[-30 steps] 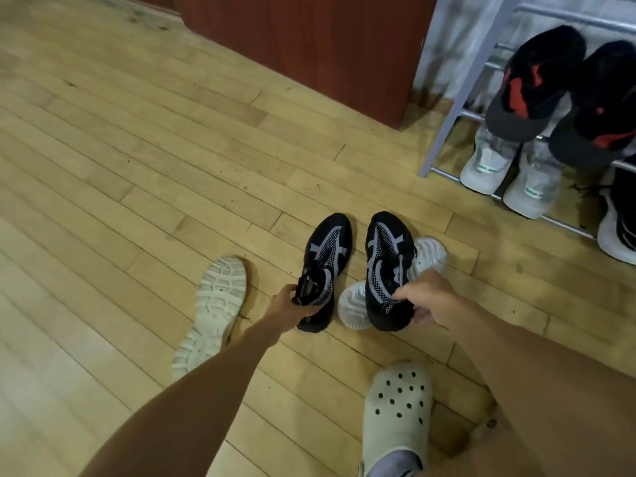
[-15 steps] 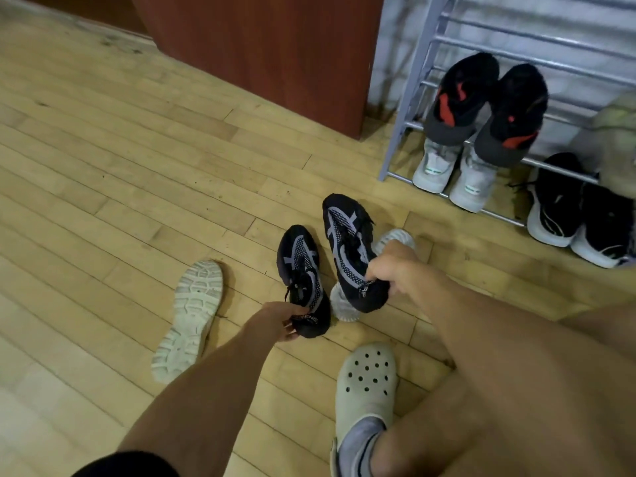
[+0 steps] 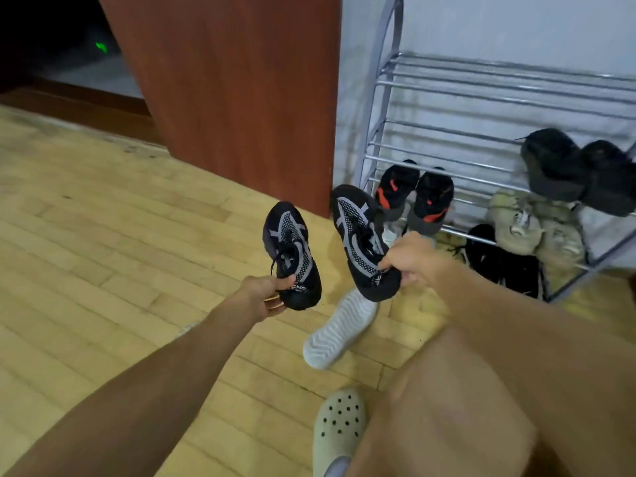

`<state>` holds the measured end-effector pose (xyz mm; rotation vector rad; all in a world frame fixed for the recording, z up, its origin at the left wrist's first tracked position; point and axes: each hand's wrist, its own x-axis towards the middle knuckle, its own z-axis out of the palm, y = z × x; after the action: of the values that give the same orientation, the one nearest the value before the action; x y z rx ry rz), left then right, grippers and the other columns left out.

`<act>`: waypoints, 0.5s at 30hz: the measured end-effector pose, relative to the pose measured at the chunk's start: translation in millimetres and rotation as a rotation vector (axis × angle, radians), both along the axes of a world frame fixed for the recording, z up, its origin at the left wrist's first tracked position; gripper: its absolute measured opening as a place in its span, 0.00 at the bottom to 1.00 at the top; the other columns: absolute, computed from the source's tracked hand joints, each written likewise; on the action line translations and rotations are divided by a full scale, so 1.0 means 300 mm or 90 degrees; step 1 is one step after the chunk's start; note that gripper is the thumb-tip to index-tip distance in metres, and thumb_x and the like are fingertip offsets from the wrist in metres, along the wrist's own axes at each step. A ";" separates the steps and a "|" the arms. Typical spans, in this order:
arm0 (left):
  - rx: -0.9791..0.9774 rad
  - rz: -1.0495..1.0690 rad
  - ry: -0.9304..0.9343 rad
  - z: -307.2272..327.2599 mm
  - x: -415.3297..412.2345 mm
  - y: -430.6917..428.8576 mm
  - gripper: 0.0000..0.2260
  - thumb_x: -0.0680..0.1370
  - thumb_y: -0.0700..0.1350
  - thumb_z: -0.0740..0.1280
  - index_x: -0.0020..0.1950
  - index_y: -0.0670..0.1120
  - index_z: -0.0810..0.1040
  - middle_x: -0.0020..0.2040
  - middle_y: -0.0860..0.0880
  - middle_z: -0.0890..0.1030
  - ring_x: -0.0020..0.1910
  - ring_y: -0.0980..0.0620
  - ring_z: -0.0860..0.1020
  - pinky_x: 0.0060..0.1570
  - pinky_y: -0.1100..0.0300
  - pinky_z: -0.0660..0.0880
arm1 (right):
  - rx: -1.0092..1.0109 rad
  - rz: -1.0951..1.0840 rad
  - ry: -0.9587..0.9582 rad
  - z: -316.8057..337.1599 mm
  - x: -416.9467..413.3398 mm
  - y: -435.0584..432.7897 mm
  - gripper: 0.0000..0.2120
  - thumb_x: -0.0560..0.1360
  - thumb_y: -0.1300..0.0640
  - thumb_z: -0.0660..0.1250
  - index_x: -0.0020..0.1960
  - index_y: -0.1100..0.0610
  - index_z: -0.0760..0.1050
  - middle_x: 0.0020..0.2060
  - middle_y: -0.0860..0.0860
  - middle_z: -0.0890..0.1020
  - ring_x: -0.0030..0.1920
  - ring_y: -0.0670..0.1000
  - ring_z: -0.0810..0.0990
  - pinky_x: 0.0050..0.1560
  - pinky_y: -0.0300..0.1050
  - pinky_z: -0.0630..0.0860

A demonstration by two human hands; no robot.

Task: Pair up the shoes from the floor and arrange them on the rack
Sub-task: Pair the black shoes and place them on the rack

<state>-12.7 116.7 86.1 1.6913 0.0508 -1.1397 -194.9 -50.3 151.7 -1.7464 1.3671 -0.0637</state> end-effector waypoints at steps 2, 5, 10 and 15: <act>-0.022 -0.027 -0.033 0.085 -0.027 -0.056 0.09 0.70 0.38 0.75 0.41 0.40 0.74 0.40 0.43 0.78 0.37 0.47 0.77 0.48 0.51 0.76 | -0.004 -0.024 -0.031 0.062 -0.060 -0.030 0.14 0.70 0.65 0.73 0.55 0.67 0.79 0.47 0.61 0.84 0.44 0.61 0.84 0.47 0.53 0.83; -0.053 -0.076 -0.074 0.197 -0.077 -0.155 0.10 0.70 0.37 0.75 0.41 0.39 0.74 0.41 0.44 0.79 0.39 0.46 0.77 0.47 0.50 0.76 | -0.012 -0.072 -0.094 0.142 -0.154 -0.086 0.14 0.69 0.66 0.73 0.54 0.65 0.80 0.49 0.61 0.84 0.48 0.62 0.84 0.51 0.61 0.82; -0.090 -0.148 -0.118 0.314 -0.156 -0.358 0.11 0.68 0.37 0.76 0.44 0.38 0.76 0.40 0.44 0.81 0.38 0.46 0.79 0.32 0.53 0.76 | -0.013 -0.165 -0.183 0.220 -0.282 -0.223 0.05 0.71 0.67 0.72 0.45 0.62 0.78 0.44 0.59 0.84 0.39 0.59 0.84 0.40 0.54 0.84; -0.111 -0.216 -0.137 0.381 -0.209 -0.605 0.13 0.68 0.36 0.76 0.48 0.37 0.77 0.43 0.42 0.82 0.39 0.45 0.81 0.32 0.53 0.77 | 0.048 -0.249 -0.269 0.222 -0.320 -0.392 0.04 0.72 0.70 0.70 0.46 0.67 0.77 0.46 0.63 0.84 0.43 0.63 0.85 0.42 0.61 0.83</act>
<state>-75.5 -64.7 200.5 1.6938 -0.4729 -1.1613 -291.0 -168.0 218.3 -1.2878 1.3480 -0.5581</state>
